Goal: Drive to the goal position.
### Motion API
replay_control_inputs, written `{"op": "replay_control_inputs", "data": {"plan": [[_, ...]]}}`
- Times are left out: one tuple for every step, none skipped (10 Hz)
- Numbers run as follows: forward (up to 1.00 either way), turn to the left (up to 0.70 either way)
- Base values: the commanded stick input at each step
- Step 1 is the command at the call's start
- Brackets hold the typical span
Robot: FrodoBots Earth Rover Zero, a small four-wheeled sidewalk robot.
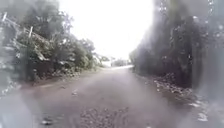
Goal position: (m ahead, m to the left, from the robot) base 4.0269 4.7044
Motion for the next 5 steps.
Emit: {"op": "replay_control_inputs", "data": {"plan": [[0.7, 0.0], [0.7, 0.0], [0.7, 0.0], [0.7, 0.0], [0.7, 0.0]]}}
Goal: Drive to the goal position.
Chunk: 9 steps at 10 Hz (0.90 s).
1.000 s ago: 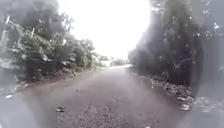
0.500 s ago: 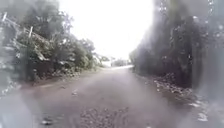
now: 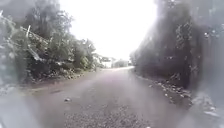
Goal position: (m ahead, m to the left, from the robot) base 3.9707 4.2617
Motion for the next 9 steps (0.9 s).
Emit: {"op": "replay_control_inputs", "data": {"plan": [[0.7, 0.0], [0.7, 0.0], [0.7, 0.0], [0.7, 0.0], [0.7, 0.0], [0.7, 0.0], [0.7, 0.0], [0.7, 0.0], [0.7, 0.0]]}}
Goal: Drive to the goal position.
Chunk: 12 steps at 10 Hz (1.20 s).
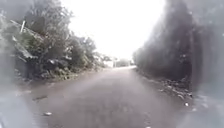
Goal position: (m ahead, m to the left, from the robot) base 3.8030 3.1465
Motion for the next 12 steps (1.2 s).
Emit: {"op": "replay_control_inputs", "data": {"plan": [[0.7, 0.0], [0.7, 0.0], [0.7, 0.0], [0.7, 0.0], [0.7, 0.0], [0.7, 0.0], [0.7, -0.34], [0.7, -0.35], [0.7, -0.26], [0.7, -0.03], [0.7, 0.0], [0.7, 0.0]]}}
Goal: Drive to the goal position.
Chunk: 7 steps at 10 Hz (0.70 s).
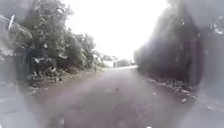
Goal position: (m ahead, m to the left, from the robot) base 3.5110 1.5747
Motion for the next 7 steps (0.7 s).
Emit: {"op": "replay_control_inputs", "data": {"plan": [[0.7, 0.0], [0.7, 0.0], [0.7, 0.0], [0.7, 0.0], [0.7, 0.0], [0.7, 0.0], [0.7, 0.0]]}}
